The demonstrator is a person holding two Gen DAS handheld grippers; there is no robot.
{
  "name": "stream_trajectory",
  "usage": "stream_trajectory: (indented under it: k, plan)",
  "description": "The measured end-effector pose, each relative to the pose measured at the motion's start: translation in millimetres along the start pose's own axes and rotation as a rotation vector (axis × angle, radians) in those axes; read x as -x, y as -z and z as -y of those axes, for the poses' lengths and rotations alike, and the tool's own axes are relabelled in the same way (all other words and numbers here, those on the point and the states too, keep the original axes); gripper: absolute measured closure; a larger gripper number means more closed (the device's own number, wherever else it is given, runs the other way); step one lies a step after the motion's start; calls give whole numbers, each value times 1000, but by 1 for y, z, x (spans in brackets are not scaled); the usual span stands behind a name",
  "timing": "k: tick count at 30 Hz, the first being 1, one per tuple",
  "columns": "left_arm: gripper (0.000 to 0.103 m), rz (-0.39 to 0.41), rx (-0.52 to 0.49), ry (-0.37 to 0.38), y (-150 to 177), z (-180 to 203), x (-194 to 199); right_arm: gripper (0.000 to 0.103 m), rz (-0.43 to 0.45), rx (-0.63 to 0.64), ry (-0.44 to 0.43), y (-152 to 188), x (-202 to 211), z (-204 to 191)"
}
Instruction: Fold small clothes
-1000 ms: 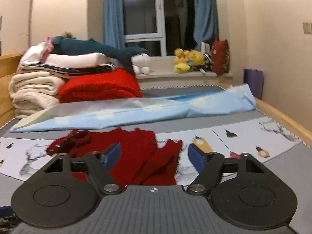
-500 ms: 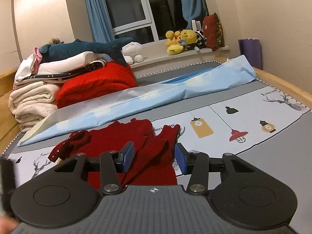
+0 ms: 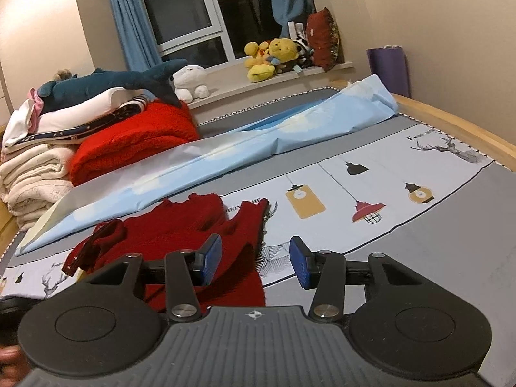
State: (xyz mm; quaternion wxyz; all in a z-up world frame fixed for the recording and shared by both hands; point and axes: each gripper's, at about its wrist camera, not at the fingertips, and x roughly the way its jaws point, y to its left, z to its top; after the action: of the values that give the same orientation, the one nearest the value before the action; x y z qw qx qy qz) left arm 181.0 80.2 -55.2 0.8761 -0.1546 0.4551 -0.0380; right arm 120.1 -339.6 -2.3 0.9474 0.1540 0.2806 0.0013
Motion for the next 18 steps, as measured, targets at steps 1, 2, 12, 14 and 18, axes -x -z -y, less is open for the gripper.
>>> stream_trajectory:
  k: [1, 2, 12, 14, 18]
  plan:
    - [99, -11, -3, -25, 3, -16, 11, 54, 0, 1, 4, 1, 0, 0]
    - [99, -26, -13, -55, 9, -31, 21, 54, 3, 4, 3, 2, 0, -1]
    - [103, -346, -285, -402, 54, -158, 51, 55, -50, -41, 62, 16, -12, 4]
    - [103, -381, -310, -359, 58, -164, 53, 54, -89, -20, 70, 23, -22, 2]
    - [98, -309, -289, -269, 45, -164, 65, 54, -289, -27, 29, 54, -58, -1]
